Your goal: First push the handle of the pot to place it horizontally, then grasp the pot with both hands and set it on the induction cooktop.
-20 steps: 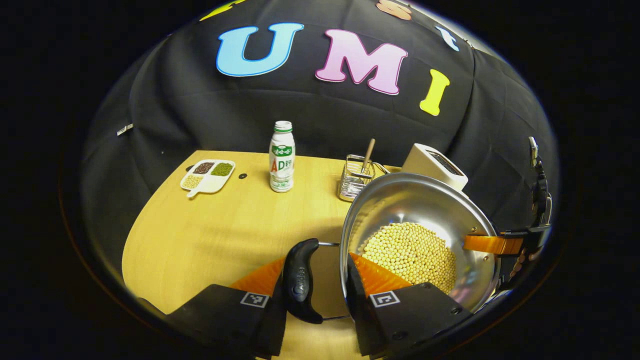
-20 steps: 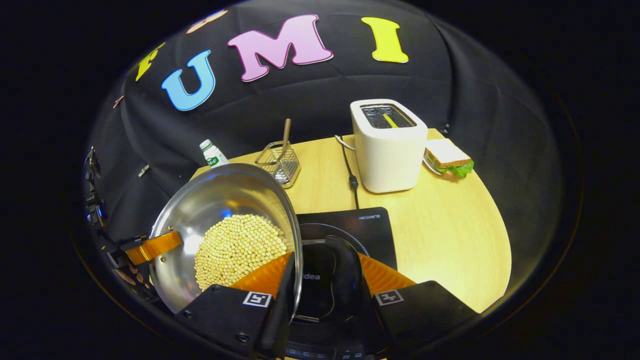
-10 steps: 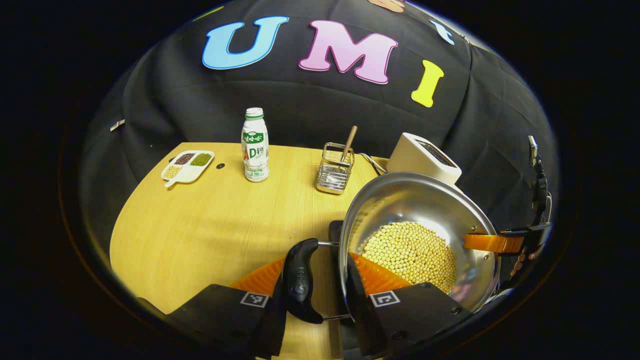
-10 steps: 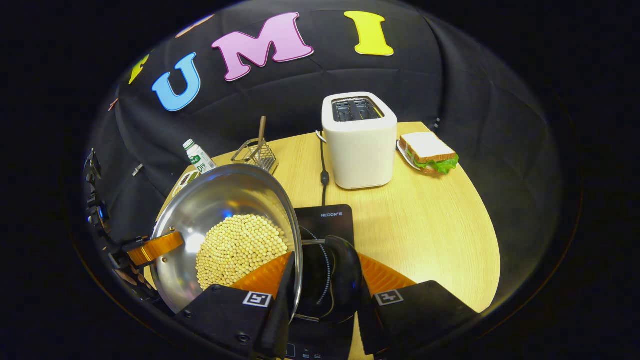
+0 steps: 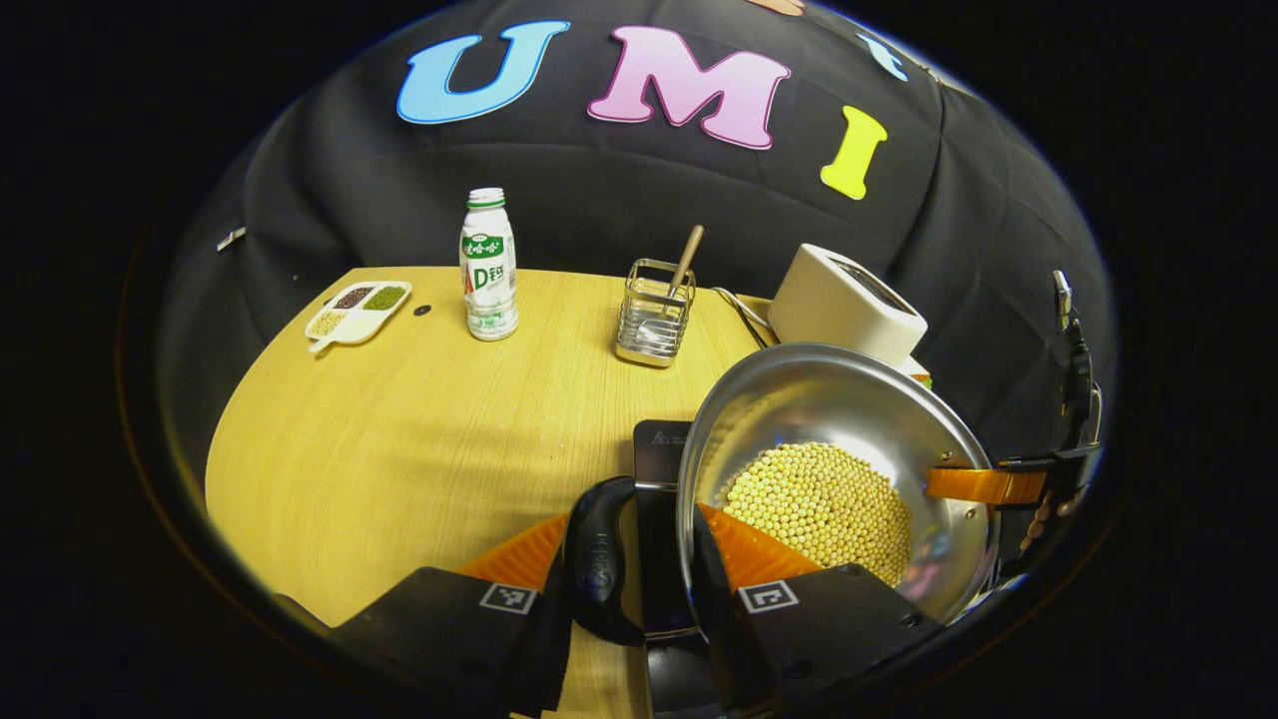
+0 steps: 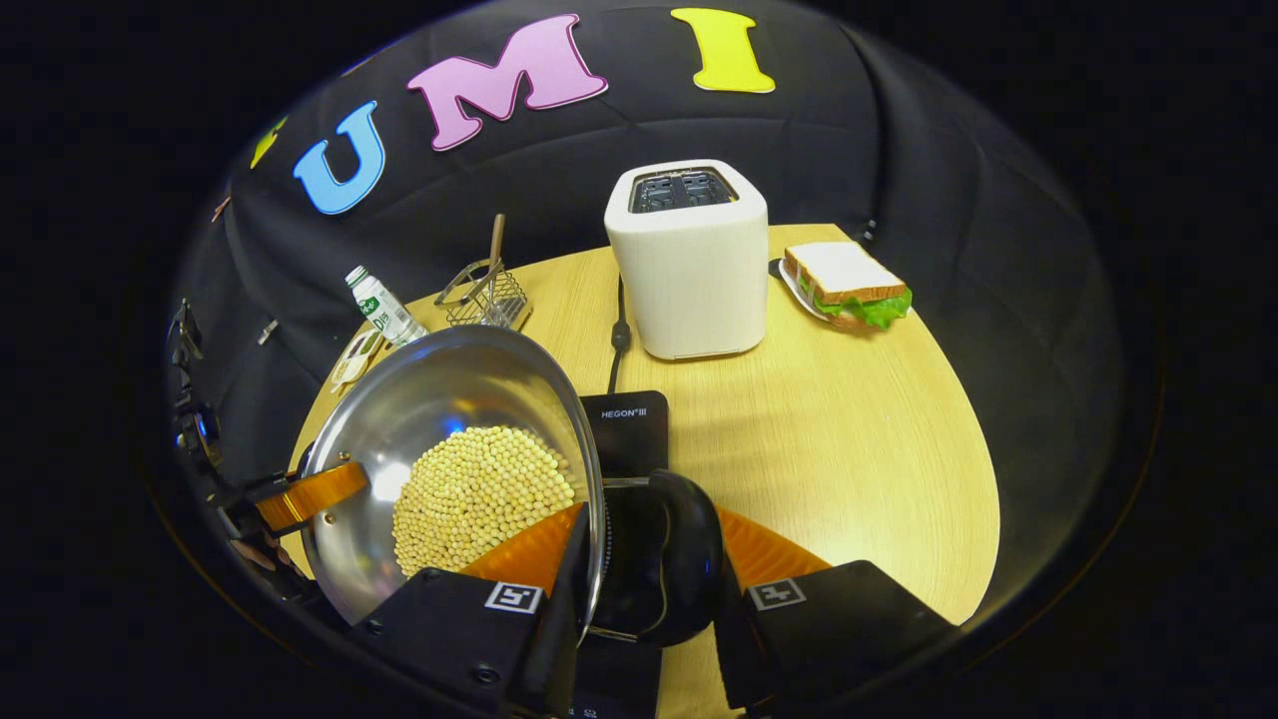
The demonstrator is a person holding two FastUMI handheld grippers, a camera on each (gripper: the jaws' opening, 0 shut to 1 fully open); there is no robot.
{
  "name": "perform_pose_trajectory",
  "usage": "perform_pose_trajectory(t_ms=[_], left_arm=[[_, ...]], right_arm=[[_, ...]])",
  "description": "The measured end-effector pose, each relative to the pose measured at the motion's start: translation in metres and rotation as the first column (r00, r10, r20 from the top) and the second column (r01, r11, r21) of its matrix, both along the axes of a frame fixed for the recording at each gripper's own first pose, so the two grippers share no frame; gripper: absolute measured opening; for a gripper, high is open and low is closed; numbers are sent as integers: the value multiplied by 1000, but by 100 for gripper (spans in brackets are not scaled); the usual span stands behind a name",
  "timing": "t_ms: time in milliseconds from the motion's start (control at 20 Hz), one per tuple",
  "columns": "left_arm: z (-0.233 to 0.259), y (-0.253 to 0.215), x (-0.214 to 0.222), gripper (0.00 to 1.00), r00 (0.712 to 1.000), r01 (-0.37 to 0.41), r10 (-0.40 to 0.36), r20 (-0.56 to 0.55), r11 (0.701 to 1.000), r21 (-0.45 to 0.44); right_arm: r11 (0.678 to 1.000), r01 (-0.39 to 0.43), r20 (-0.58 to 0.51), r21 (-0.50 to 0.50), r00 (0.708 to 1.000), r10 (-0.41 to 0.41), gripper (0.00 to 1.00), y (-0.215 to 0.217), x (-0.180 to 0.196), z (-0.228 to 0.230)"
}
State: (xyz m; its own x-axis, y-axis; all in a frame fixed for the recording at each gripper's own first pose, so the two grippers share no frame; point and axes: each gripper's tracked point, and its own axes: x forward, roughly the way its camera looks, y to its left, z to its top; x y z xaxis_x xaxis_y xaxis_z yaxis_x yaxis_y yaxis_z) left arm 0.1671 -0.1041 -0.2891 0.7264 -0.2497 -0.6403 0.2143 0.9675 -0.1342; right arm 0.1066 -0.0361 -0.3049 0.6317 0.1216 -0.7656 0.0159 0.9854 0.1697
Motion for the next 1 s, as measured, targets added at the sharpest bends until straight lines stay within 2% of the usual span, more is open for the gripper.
perform_pose_trajectory(t_ms=[300,600,850,950,1000], left_arm=[[-6,-2,0,59,1000,-8,8,6,1000,-13],[-8,0,-4,65,1000,-16,15,-15,1000,-12],[-10,-1,-6,65,998,-2,2,-55,1000,-2],[-11,0,-8,65,998,7,-6,-64,1000,10],[-11,0,-8,66,998,11,-10,-69,1000,15]], right_arm=[[1000,3,13,20,1000,-3,59,-4,0,-7],[999,-4,23,45,1000,3,61,-4,1,-6],[991,4,-11,137,1000,-2,62,0,-2,-8],[990,1,-4,138,1000,0,61,0,-2,-8],[991,-2,0,134,1000,2,65,0,-2,-8]])
